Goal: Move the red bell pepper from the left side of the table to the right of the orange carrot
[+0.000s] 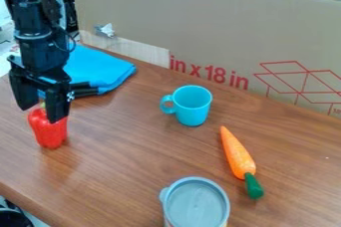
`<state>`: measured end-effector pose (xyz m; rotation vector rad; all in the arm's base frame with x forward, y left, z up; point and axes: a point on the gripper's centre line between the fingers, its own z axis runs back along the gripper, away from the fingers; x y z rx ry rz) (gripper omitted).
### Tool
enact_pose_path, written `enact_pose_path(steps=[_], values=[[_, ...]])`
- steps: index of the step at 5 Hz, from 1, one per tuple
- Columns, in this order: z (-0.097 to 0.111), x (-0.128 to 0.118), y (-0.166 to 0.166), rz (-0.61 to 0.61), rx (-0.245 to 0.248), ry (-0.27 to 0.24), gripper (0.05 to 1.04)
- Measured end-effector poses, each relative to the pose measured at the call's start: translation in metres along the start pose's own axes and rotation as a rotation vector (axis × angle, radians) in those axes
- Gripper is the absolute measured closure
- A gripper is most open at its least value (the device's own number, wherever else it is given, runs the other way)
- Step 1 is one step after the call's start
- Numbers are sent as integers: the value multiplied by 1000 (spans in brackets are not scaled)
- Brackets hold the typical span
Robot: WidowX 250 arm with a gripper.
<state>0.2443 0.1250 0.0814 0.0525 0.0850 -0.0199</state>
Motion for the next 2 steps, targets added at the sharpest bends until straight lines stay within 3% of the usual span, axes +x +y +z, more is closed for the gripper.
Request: enact_pose_path(steps=[1,2], values=[[0,-1,6,31,-4,-11,153],[0,2,5,24,-9,-27,440]])
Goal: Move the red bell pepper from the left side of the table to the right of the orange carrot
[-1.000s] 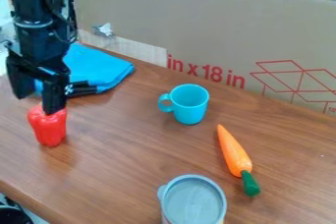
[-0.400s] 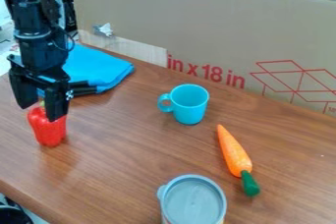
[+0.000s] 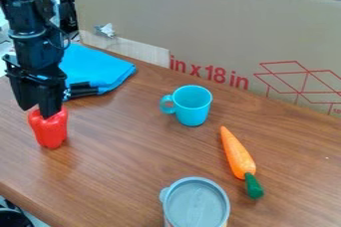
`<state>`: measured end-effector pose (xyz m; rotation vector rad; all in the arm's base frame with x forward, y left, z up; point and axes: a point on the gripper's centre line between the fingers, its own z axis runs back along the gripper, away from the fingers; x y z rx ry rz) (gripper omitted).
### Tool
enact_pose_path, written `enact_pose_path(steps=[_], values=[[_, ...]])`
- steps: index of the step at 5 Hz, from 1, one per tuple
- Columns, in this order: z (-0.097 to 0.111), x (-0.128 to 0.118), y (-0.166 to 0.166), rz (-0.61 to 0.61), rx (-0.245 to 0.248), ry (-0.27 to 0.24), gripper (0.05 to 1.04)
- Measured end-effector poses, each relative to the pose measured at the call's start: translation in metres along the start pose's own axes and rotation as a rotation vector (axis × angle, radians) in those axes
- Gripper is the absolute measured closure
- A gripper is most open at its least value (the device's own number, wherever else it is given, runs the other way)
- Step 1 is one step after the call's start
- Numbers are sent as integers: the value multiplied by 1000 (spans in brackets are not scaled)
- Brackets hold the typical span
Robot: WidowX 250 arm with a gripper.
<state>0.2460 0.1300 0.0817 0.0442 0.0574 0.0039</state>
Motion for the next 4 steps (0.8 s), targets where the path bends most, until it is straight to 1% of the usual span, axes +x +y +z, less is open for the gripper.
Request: enact_pose_path(steps=[1,2,3,4], values=[[0,3,0,-2,-3,-20,758],[-1,1,2,14,-6,-14,928],[3,4,3,52,-1,-15,978],[27,25,-28,25,34,-66,981]])
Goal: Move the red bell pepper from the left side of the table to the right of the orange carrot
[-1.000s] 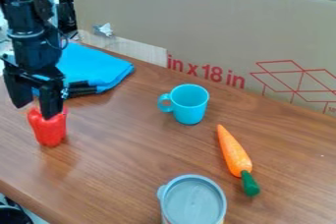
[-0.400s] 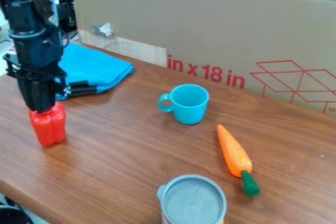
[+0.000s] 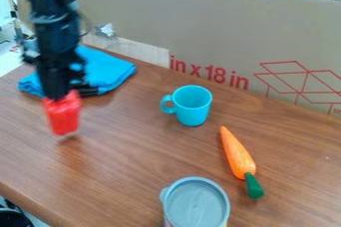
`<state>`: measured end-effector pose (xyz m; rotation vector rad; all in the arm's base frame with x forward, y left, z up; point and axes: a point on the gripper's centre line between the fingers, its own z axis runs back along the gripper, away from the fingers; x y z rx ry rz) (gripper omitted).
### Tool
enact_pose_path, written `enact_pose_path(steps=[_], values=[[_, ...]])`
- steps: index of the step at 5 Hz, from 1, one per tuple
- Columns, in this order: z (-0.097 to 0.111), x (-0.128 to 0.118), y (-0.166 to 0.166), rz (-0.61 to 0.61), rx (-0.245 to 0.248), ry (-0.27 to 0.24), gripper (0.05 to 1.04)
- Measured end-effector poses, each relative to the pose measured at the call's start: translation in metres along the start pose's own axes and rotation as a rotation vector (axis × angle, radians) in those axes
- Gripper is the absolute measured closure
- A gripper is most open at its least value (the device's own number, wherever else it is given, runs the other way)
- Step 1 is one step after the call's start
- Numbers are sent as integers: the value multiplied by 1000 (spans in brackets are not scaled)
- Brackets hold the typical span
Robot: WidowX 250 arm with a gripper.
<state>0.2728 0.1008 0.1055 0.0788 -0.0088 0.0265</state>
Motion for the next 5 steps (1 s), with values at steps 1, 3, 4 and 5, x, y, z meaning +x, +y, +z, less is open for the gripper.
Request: enact_pose_path(steps=[1,3,4,5], values=[[40,28,-45,-95,-13,-130,981],[76,74,-139,-391,-196,-231,981],[70,103,-191,-564,-227,-196,981],[58,116,-243,-683,-273,-165,981]])
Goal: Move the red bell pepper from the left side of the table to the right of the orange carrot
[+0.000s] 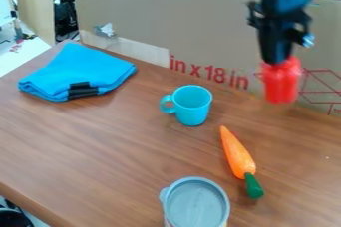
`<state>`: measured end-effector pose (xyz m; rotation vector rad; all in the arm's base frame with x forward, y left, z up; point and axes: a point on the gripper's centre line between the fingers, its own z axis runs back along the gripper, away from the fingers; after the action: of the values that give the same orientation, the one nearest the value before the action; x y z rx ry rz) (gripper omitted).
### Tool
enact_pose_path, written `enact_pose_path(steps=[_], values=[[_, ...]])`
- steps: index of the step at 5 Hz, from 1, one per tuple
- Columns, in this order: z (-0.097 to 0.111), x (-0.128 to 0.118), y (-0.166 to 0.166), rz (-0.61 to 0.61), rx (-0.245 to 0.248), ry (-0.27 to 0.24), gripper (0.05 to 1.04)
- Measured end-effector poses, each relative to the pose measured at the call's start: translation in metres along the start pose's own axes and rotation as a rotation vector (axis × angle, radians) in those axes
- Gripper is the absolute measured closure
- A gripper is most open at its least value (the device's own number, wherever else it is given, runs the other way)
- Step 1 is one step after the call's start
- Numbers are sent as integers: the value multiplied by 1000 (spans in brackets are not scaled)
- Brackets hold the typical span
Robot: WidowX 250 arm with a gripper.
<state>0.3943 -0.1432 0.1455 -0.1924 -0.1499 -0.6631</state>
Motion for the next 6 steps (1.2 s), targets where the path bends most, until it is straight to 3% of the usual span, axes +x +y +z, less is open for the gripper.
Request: enact_pose_path(steps=[1,2,5,6], values=[[-17,2,-16,-49,-24,42,981],[-37,-10,-17,-63,-40,75,981],[-47,-12,-9,-46,3,85,981],[-55,-21,-5,-25,15,145,981]])
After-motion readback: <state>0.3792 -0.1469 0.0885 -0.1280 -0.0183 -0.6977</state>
